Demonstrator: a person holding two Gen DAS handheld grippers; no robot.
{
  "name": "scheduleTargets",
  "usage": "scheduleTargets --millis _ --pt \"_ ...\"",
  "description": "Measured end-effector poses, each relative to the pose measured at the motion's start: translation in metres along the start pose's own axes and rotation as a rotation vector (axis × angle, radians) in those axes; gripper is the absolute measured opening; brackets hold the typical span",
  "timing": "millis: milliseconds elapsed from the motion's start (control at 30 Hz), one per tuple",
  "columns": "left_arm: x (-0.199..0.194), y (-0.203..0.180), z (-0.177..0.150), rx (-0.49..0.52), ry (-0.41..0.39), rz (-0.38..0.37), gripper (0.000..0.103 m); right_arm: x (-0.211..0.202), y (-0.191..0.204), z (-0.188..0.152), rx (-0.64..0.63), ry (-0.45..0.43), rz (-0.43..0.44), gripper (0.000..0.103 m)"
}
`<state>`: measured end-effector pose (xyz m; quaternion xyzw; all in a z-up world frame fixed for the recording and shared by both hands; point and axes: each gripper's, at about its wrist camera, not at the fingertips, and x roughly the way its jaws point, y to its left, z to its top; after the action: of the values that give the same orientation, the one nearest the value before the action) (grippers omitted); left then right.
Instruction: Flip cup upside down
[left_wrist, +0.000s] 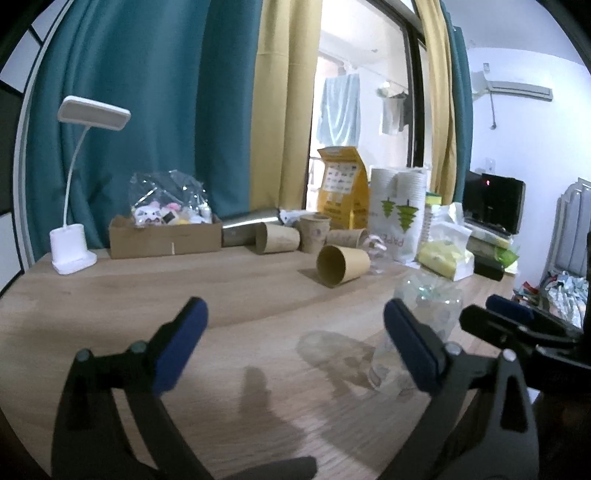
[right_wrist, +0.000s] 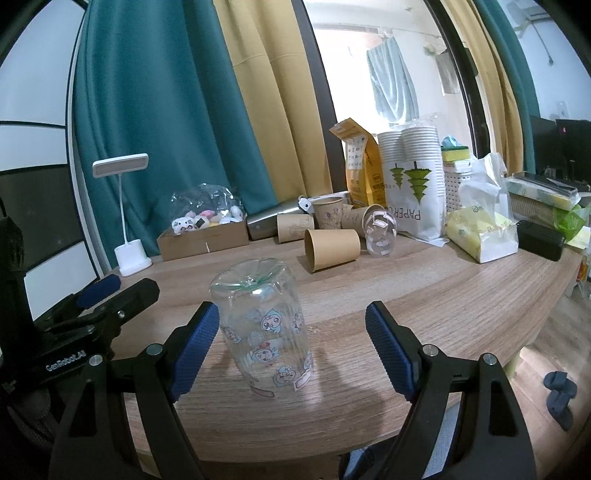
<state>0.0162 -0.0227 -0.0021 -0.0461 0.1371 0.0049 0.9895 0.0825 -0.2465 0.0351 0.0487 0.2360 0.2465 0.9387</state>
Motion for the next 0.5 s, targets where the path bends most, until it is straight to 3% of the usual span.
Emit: scheduleTargets --millis 500 --pt "-0.0028 0.0013 0.0024 0.001 -0.004 -0.007 0.097 0.0 -0.0009 0.0008 0.005 -0.001 0.0 0.084"
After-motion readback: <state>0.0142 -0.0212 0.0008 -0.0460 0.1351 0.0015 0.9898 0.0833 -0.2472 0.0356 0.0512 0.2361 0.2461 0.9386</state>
